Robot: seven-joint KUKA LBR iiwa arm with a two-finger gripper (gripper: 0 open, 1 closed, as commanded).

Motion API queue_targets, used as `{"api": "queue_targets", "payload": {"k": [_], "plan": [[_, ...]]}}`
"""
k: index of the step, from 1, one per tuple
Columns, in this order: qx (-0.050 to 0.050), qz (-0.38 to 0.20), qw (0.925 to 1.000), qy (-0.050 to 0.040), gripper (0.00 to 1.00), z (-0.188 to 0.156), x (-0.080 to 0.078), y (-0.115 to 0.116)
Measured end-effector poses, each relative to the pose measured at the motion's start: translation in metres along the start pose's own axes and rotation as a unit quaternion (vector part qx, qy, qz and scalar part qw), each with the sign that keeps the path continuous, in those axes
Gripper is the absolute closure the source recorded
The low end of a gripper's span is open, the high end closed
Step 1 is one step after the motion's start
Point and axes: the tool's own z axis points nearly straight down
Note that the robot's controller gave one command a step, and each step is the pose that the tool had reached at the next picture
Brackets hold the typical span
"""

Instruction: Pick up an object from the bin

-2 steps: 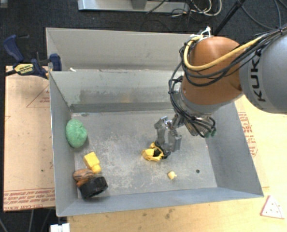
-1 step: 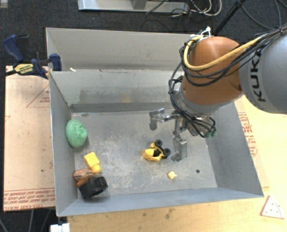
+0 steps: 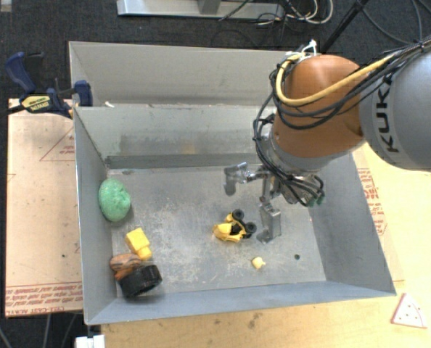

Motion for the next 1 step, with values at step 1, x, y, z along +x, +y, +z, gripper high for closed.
{"api": "queue_targets", "payload": {"k": [1], "plan": [[0.0,-0.013,0.9999,-0.0014,0.0,0.0187,0.033,0.0118]]}}
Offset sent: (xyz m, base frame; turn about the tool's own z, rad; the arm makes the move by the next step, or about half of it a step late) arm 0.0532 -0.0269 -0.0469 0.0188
